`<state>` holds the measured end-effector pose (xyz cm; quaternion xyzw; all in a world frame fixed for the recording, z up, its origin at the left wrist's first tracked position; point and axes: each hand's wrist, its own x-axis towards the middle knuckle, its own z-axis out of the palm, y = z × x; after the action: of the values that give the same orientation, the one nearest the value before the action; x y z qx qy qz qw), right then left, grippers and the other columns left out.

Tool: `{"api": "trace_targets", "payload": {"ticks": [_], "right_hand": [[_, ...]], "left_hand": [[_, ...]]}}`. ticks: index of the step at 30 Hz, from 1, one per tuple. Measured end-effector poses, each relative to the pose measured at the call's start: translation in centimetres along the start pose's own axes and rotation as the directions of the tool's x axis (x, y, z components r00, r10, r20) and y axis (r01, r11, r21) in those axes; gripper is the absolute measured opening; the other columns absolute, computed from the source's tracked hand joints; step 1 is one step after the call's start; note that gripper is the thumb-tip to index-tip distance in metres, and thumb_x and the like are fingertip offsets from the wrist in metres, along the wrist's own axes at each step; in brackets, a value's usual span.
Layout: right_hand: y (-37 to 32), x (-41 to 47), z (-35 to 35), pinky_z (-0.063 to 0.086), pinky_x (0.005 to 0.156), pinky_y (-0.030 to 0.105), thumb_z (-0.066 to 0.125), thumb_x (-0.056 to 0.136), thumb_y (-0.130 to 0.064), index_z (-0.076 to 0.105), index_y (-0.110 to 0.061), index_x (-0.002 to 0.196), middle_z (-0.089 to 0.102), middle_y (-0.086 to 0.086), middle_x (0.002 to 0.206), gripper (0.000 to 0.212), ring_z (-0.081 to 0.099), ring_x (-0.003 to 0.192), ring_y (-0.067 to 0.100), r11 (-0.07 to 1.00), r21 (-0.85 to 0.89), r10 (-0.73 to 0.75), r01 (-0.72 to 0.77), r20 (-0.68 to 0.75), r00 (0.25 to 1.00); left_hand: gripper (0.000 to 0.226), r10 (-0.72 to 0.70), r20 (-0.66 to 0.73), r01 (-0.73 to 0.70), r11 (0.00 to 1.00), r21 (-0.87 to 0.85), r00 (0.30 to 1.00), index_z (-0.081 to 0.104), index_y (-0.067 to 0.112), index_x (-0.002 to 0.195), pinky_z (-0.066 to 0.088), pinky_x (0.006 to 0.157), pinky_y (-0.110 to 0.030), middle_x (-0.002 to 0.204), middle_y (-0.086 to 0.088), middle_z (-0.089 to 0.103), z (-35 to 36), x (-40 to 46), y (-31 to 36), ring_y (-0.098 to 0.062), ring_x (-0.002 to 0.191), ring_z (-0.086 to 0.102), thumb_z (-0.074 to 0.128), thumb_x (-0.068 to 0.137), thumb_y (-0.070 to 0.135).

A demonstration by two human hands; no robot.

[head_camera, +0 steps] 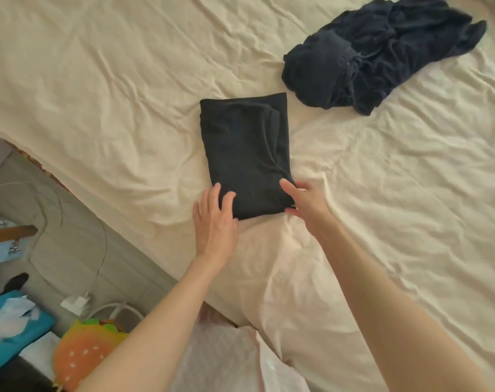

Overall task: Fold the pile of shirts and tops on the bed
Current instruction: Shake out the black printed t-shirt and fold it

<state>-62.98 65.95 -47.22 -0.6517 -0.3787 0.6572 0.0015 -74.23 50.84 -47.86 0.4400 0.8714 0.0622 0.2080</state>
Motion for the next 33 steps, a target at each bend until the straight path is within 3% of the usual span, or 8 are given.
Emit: {"api": "trace_targets", "payload": {"ticks": [5, 9, 12, 15, 20, 23, 28, 33], "right_hand": [[-0.2, 0.7, 0.9, 0.047, 0.062, 0.036, 0.057, 0.086, -0.013, 0.052, -0.012, 0.071, 0.053, 0.004, 0.072, 0.016, 0.052, 0.07, 0.018, 0.981, -0.185, -0.099, 0.062, -0.194, 0.976], [1.9, 0.8, -0.1, 0.043, 0.07, 0.029, 0.06, 0.089, -0.022, 0.061, -0.002, 0.094, 0.057, 0.004, 0.087, 0.021, 0.054, 0.079, 0.016, 0.994, -0.101, -0.051, 0.032, -0.199, 0.979], [2.6, 1.0, -0.1, 0.048, 0.089, 0.034, 0.072, 0.079, -0.039, 0.048, -0.012, 0.117, 0.053, 0.002, 0.114, 0.053, 0.055, 0.103, 0.017, 0.995, 0.098, 0.0, 0.013, -0.138, 0.99], [2.9, 1.6, 0.3, 0.049, 0.095, 0.041, 0.078, 0.065, -0.046, 0.044, -0.012, 0.126, 0.051, 0.002, 0.126, 0.078, 0.056, 0.111, 0.02, 0.999, 0.029, 0.039, -0.036, -0.124, 0.992], [2.0, 0.9, -0.2, 0.045, 0.073, 0.029, 0.072, 0.079, -0.027, 0.064, -0.014, 0.095, 0.067, 0.0, 0.102, 0.022, 0.061, 0.094, 0.017, 0.99, 0.01, 0.143, -0.143, 0.008, 0.99], [2.2, -1.8, -1.2, 0.044, 0.074, 0.03, 0.07, 0.082, -0.023, 0.061, -0.012, 0.1, 0.065, -0.001, 0.101, 0.023, 0.059, 0.09, 0.015, 0.975, -0.023, 0.222, -0.221, 0.071, 0.972], [3.3, -6.4, -3.0, 0.047, 0.065, 0.025, 0.072, 0.081, -0.02, 0.062, -0.008, 0.098, 0.063, 0.006, 0.089, 0.023, 0.06, 0.07, 0.018, 0.899, 0.027, 0.423, -0.437, 0.208, 0.882], [0.0, -5.5, -2.2, 0.047, 0.068, 0.027, 0.056, 0.09, -0.038, 0.058, -0.011, 0.104, 0.057, 0.001, 0.089, 0.03, 0.058, 0.074, 0.014, 0.799, 0.42, 0.311, -0.43, 0.323, 0.894]], "left_hand": [[0.02, 0.017, 0.04, -0.015, 0.998, -0.064, 0.999, 0.061, 0.004, 0.097, 0.047, 0.091, -0.047, 0.13, -0.022, 0.047, -0.3, -0.4, -2.0, -0.038, 0.118, 0.047, 0.069, 0.078, 0.002], [0.013, -0.066, 0.05, 0.077, 0.966, -0.247, 0.997, 0.061, 0.006, 0.094, 0.039, 0.099, -0.034, 0.125, -0.016, 0.049, 0.3, -0.6, -2.0, -0.03, 0.117, 0.045, 0.059, 0.082, -0.001], [0.03, -0.378, 0.248, 0.438, 0.583, -0.684, 0.892, 0.05, 0.01, 0.114, 0.04, 0.093, -0.025, 0.115, -0.005, 0.051, -0.9, 0.3, -0.8, -0.019, 0.108, 0.05, 0.052, 0.086, -0.003], [0.037, -0.485, 0.459, 0.611, 0.216, -0.762, 0.744, 0.044, 0.009, 0.129, 0.044, 0.09, -0.029, 0.119, -0.002, 0.055, -1.6, 1.7, -0.8, -0.015, 0.106, 0.054, 0.055, 0.093, 0.012], [0.013, -0.397, 0.586, 0.694, 0.225, -0.684, 0.706, 0.063, 0.007, 0.088, 0.053, 0.082, -0.04, 0.096, -0.01, 0.065, -2.3, 2.1, -1.7, -0.021, 0.085, 0.058, 0.054, 0.094, 0.013], [0.008, -0.304, 0.739, 0.783, 0.037, -0.621, 0.601, 0.061, 0.006, 0.091, 0.054, 0.055, -0.021, 0.089, -0.006, 0.066, -3.6, 0.3, -2.1, -0.015, 0.076, 0.061, 0.053, 0.094, 0.008], [0.005, -0.206, 0.89, 0.894, -0.11, -0.434, 0.406, 0.06, 0.005, 0.087, 0.052, 0.046, -0.02, 0.065, -0.007, 0.064, -5.9, -3.3, -3.4, -0.012, 0.048, 0.059, 0.059, 0.088, 0.01], [0.018, -0.169, 0.842, 0.776, -0.33, -0.538, 0.512, 0.057, 0.014, 0.08, 0.043, 0.042, -0.017, 0.056, -0.001, 0.06, -7.8, 0.4, -1.8, -0.012, 0.044, 0.056, 0.049, 0.093, 0.024]]}}
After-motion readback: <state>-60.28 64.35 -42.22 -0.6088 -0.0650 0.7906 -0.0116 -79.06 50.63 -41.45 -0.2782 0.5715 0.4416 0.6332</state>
